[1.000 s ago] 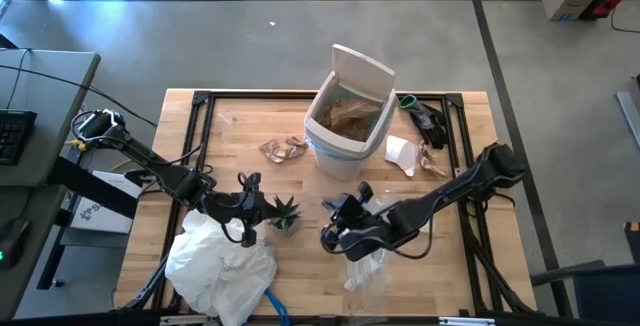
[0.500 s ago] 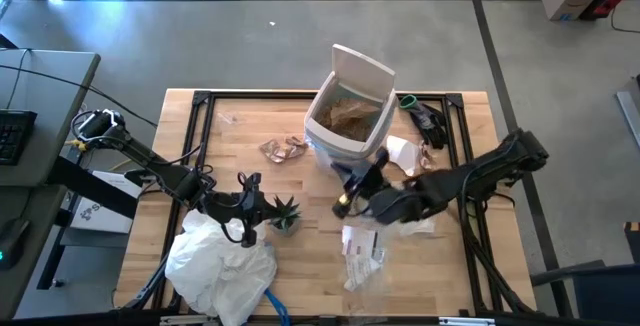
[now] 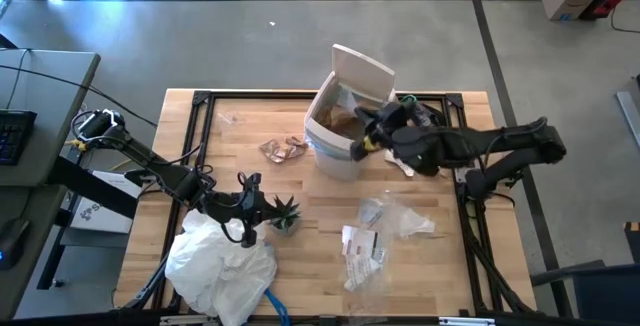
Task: Place trash/remove bag and relplace
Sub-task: Put the transparent plastic into the trash bin
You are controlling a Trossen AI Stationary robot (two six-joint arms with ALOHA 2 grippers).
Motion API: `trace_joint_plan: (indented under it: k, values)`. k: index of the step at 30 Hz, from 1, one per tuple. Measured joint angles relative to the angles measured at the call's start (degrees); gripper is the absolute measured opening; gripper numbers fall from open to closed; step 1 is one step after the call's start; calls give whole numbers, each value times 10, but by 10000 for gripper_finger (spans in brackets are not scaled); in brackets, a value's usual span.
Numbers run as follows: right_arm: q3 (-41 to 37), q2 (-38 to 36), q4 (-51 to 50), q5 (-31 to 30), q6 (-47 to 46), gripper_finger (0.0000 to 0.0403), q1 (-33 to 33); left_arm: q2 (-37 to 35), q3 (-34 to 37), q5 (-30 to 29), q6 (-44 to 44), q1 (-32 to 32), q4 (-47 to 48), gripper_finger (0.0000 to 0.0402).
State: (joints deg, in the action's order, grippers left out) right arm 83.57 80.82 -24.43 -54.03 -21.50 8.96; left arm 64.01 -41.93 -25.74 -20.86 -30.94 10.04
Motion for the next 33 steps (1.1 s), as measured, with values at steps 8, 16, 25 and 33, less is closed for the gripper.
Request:
trace_joint_plan:
  k: [8,16,25,33]
  values:
    - [0,20,-145,99,-146,0,-79,0,0,1,0,0,-1,0]
    - [3,44,-154,116,-157,0,-103,0,0,-1,0,0,-4,0]
    - [1,46,-134,139,-145,0,-104,0,0,-1,0,0,-6,0]
    - [-2,50,-82,158,-110,0,-88,0,0,-1,0,0,-10,0]
